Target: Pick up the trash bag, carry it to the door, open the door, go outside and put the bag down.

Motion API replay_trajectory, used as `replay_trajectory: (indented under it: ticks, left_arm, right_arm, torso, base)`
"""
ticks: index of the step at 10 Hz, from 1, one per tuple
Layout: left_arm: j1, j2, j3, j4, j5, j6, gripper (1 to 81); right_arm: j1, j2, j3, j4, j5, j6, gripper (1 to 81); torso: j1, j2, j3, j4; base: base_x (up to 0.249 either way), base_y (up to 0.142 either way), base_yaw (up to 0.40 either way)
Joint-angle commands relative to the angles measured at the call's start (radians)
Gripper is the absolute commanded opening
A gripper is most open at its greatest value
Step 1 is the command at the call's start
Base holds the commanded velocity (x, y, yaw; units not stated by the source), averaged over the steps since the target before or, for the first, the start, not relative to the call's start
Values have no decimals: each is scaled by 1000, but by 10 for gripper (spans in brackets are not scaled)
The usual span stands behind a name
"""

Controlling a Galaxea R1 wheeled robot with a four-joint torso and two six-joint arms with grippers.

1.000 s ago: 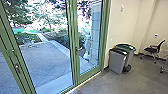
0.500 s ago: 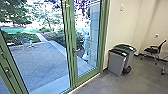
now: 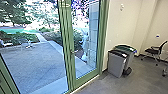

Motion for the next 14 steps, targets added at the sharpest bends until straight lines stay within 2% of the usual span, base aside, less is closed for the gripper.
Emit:
replay_trajectory:
  ticks: [1,11,13,14]
  left_arm:
    - [-55,-4,2,6,59,5,10]
    - [-53,-5,2,6,59,5,10]
    - [-36,1,5,39,-8,8,10]
    - [-36,3,5,41,-10,6,10]
  right_arm:
    - [40,28,14,-13,-68,-16,811]
    - [37,26,14,-13,-68,-16,811]
    - [34,26,8,-15,-68,-19,811]
    - [34,26,2,-15,-68,-19,811]
  torso:
    - [0,0,0,0]
    - [0,0,0,0]
    - [0,0,0,0]
    - [0,0,0,0]
  base:
    - [157,0,0]
    - [157,0,0]
    - [136,0,0]
    - [136,0,0]
